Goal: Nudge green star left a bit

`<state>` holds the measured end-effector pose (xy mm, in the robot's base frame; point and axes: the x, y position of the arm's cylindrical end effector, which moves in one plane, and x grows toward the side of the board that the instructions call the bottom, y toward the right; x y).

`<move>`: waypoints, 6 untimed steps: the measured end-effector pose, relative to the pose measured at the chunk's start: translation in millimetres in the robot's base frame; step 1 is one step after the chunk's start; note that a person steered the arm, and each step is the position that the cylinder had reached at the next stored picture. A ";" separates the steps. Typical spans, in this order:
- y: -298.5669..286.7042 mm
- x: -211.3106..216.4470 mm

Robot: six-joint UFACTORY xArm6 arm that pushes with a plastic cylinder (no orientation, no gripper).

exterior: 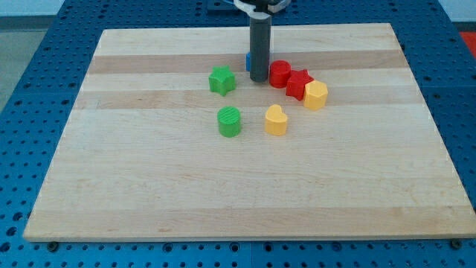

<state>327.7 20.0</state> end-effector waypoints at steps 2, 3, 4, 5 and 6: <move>0.0 -11.6; -13.3 -8.4; -42.7 -8.4; -72.8 -12.0; -82.4 -33.8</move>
